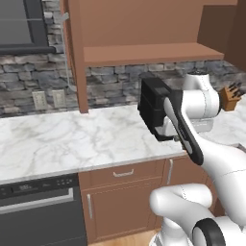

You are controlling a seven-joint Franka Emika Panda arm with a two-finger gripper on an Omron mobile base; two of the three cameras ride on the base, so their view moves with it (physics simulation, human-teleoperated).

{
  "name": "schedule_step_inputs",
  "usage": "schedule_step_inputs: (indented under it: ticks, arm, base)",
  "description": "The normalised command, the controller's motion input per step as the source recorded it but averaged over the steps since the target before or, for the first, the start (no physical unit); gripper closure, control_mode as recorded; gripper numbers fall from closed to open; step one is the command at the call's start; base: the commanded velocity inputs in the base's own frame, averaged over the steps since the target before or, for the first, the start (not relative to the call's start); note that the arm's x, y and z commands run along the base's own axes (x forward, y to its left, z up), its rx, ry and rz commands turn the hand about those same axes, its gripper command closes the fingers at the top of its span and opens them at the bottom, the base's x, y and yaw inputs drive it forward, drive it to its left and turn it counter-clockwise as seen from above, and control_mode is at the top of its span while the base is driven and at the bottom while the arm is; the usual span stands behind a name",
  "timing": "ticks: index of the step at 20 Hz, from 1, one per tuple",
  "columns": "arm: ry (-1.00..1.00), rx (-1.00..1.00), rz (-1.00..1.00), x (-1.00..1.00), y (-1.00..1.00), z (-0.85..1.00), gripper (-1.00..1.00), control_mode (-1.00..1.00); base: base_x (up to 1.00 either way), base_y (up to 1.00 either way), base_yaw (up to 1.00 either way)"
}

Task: Pick up the sponge and bar soap from the sink, and place them back in the cabinet, and close the cabinet doors.

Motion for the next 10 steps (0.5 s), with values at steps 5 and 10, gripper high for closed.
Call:
schedule_step_inputs:
  ticks: [5, 10]
  arm:
    - [0.00, 0.00, 0.00, 0.00, 0.00, 0.00, 1.00, 1.00]
    - [0.00, 0.00, 0.00, 0.00, 0.00, 0.00, 1.00, 1.00]
  base:
    - [0.44, -0.10, 0.00]
    - [0.18, -0.11, 0.00]
